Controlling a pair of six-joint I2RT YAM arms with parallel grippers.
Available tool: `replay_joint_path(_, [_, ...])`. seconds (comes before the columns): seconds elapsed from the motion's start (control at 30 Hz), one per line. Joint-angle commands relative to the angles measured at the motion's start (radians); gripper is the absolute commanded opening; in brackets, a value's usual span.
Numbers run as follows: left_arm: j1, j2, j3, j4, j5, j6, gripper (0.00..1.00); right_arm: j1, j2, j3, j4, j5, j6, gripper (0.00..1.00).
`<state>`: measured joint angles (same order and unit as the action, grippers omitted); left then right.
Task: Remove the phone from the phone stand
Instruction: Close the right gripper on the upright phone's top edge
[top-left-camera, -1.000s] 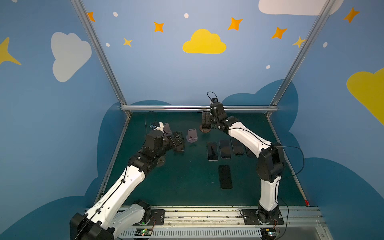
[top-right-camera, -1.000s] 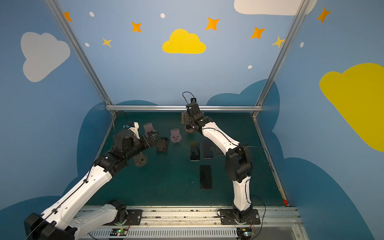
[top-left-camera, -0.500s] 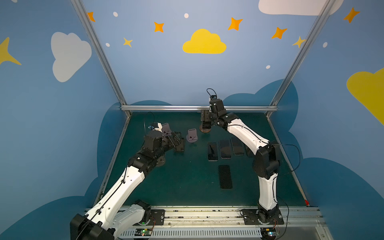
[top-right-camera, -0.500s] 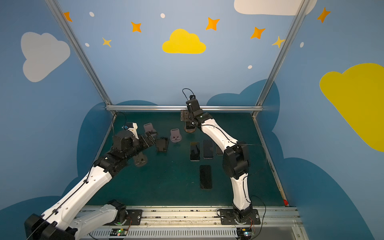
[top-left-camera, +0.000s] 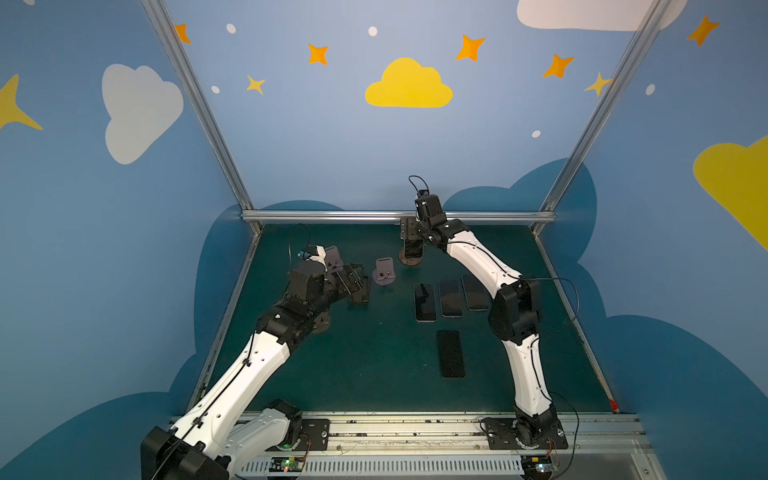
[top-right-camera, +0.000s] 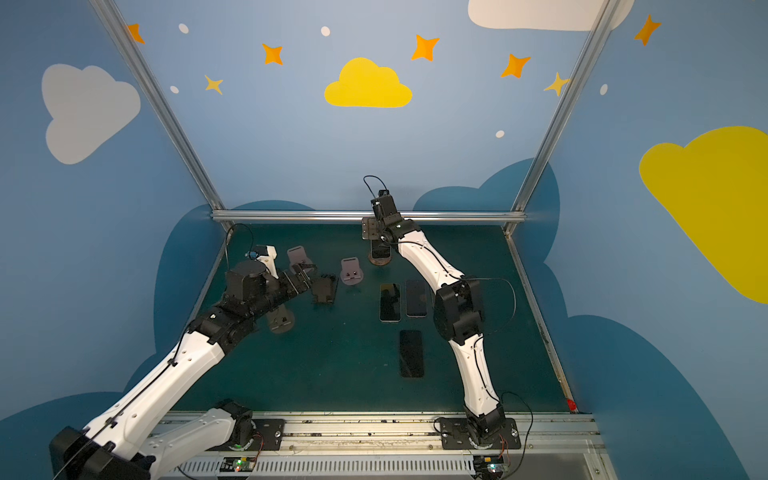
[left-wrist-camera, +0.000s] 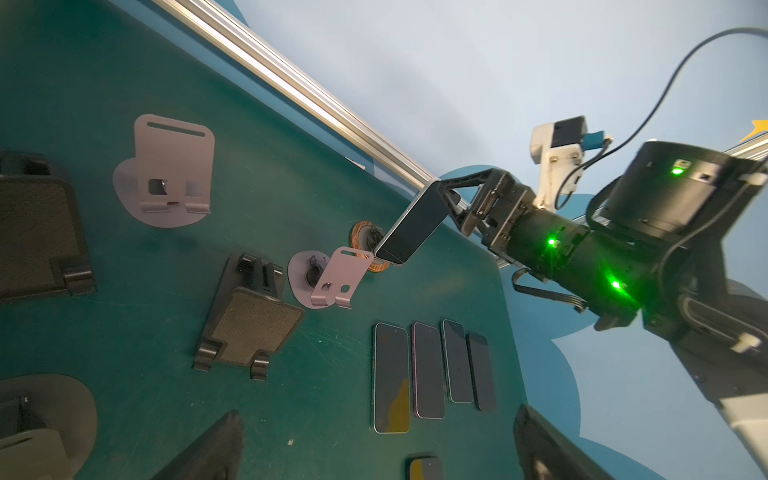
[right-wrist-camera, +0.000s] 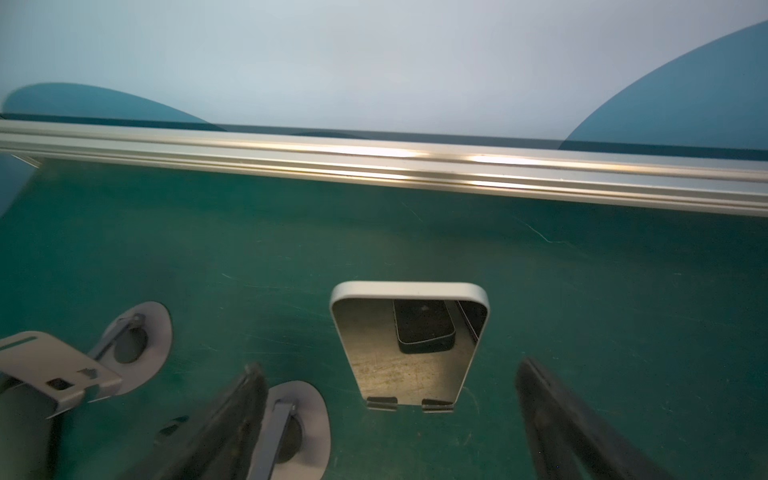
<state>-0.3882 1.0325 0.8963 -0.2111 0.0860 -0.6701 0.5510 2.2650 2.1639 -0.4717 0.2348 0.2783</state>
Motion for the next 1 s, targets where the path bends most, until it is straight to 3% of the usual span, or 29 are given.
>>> replay_joint_path(0.0, [0.004,-0.009,0.0,0.021,0.009,0.001,1.0,-0.005,0.019,0.047,-0.005,0.015,-0.016,0.94])
replay_joint_path(0.97, [0.005,0.012,-0.003,0.035,0.034,0.001,1.0,-0.012,0.082,0.058,0.059,0.043,0.021,0.94])
